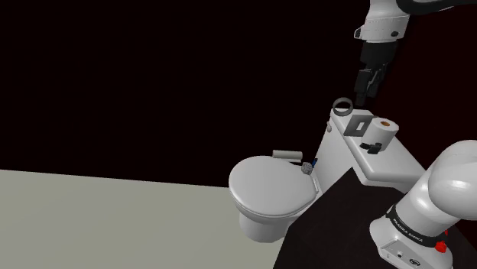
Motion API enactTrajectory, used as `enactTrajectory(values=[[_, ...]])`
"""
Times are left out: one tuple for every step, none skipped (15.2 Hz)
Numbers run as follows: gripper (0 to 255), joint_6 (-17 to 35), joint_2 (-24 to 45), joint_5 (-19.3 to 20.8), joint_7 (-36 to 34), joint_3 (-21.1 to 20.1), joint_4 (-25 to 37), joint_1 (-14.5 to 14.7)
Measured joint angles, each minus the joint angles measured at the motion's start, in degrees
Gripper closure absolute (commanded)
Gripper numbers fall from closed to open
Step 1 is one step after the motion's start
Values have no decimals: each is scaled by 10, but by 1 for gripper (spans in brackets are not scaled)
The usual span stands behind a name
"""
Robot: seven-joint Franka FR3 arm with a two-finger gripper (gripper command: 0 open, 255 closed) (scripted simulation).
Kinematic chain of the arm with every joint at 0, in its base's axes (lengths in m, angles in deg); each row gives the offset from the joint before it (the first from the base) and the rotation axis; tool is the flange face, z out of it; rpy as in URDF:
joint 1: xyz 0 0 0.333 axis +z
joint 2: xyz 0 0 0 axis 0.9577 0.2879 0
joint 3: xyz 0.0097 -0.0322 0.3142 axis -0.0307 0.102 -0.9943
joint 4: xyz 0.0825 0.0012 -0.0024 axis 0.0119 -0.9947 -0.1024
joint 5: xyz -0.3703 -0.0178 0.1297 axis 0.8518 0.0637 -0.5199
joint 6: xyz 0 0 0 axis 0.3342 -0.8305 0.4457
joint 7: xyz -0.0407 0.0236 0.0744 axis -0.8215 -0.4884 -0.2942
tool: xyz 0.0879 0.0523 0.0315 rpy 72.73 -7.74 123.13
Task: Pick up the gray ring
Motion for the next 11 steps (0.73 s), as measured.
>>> enactTrajectory(values=[[0,0,0,0,0,0,0,0],[0,5,3,5,8,6,-2,-1],[0,12,7,15,23,17,-4,-4],[0,16,13,25,38,27,-3,-6],[0,23,14,35,55,39,-8,-9],[0,36,21,45,71,50,-12,-11],[0,39,25,55,88,62,-11,-14],[0,51,35,65,105,74,-12,-16],[0,59,40,76,123,87,-13,-19],[0,73,49,86,140,99,-17,-21],[0,82,64,94,156,111,-10,-22]])
